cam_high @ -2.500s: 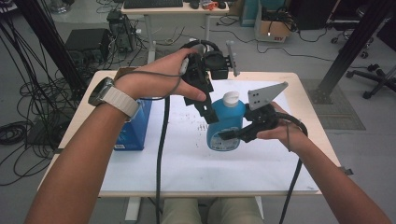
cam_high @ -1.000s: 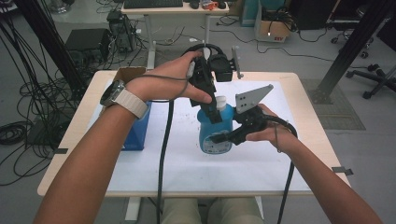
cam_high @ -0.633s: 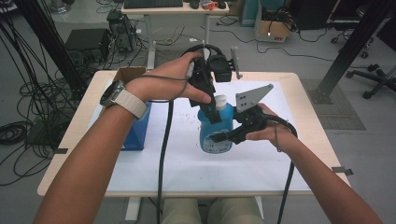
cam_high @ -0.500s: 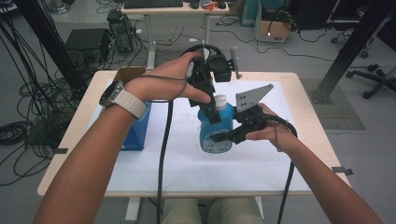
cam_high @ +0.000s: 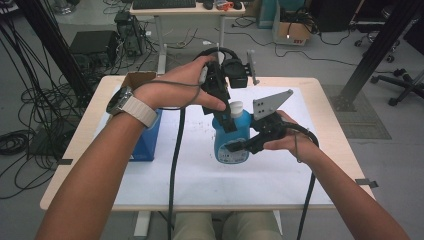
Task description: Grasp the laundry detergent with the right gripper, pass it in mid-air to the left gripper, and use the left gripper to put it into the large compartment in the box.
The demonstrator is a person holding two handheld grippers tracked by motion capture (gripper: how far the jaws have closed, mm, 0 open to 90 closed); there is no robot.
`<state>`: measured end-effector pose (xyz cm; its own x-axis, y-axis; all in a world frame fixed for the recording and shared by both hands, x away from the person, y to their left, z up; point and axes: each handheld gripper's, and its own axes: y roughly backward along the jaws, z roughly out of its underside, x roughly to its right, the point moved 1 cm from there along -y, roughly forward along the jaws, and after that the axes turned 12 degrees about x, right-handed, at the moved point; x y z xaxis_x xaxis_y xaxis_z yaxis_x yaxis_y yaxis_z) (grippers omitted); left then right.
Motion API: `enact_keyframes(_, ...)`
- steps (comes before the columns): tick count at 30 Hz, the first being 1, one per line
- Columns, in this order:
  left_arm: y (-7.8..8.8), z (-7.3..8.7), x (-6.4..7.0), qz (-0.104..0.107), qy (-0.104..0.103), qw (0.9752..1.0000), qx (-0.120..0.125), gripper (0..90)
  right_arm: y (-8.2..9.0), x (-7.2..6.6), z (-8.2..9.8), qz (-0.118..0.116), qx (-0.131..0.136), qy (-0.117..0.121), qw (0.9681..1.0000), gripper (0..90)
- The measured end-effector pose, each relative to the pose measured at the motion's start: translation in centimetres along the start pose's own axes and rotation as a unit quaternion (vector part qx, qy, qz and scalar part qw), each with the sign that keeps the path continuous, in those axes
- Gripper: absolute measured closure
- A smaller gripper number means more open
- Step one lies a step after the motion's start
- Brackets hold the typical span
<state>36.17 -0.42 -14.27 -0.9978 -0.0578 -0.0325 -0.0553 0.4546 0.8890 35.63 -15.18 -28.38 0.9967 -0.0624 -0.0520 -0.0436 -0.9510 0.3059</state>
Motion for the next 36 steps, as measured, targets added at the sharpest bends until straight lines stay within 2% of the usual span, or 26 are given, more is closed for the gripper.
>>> enact_keyframes(36, 0.1, 0.3, 0.01, -0.004, 0.003, 1.0, 0.0, 5.8, -0.12, 0.1, 0.11, 0.003, -0.004, -0.001, 1.0, 43.4)
